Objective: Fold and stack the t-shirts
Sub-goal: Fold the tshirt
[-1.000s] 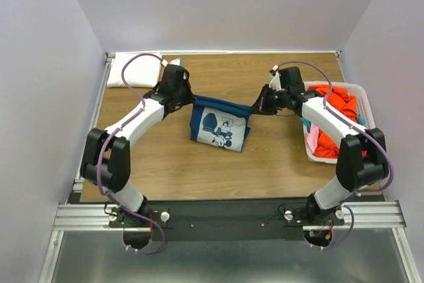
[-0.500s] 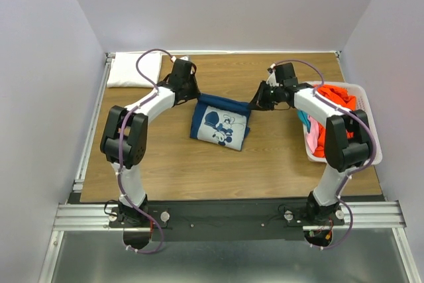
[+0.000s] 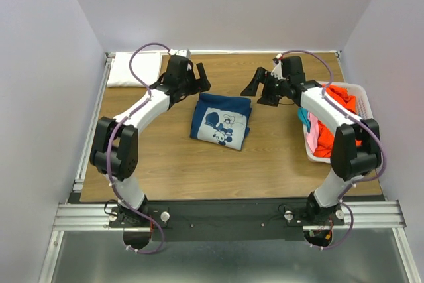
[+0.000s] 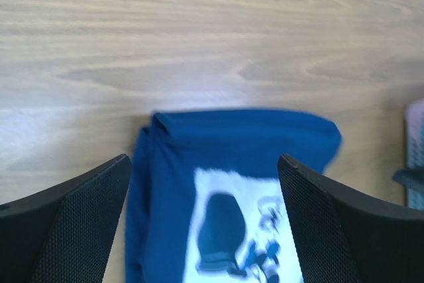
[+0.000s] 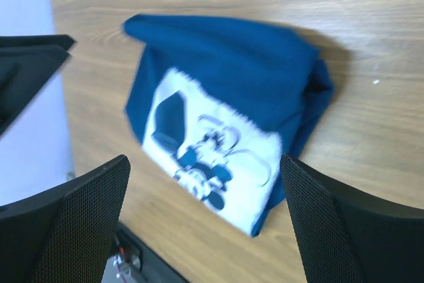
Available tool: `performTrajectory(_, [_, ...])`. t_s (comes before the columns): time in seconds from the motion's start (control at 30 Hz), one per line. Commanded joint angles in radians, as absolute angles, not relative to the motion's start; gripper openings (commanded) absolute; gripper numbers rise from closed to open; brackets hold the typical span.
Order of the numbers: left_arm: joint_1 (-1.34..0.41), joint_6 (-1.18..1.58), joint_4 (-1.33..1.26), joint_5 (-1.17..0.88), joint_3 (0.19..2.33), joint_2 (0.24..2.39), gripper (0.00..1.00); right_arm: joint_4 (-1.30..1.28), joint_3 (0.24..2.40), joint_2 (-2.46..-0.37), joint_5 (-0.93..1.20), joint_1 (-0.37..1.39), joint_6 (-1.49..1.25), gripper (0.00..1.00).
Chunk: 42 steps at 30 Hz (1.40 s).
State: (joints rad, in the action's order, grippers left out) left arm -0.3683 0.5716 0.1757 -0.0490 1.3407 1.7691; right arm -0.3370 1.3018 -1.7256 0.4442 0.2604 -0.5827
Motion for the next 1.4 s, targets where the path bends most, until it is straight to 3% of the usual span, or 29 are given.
performTrajectory(0.0, [-0.409, 0.577, 0.126, -0.103, 1.247, 1.662, 0.98, -0.286, 1.229, -1.646, 0.552, 0.278, -0.584, 1.00])
performTrajectory(0.17, [-0.463, 0.618, 0.040, -0.158, 1.117, 1.625, 0.98, -0.226, 1.221, -1.710, 0.623, 0.328, -0.606, 1.00])
performTrajectory(0.4, [-0.505, 0.629, 0.005, -0.173, 1.020, 1.666, 0.98, -0.169, 1.388, -1.914, 0.655, 0.344, -0.615, 1.00])
performTrajectory(0.67, [-0.503, 0.604, -0.017, -0.117, 1.003, 1.784, 0.98, -0.172, 1.564, -2.176, 0.517, 0.339, -0.611, 1.00])
performTrajectory(0.87, [-0.502, 0.603, -0.003, -0.074, 0.968, 1.773, 0.98, -0.173, 1.585, -2.220, 0.480, 0.331, -0.601, 1.00])
performTrajectory(1.17, [-0.502, 0.584, -0.003, -0.012, 1.017, 1.618, 0.98, -0.173, 1.592, -2.055, 0.564, 0.331, -0.569, 1.00])
performTrajectory(1.37, [-0.480, 0.575, -0.003, 0.006, 1.121, 1.692, 0.98, -0.167, 1.393, -1.881, 0.519, 0.336, -0.595, 1.00])
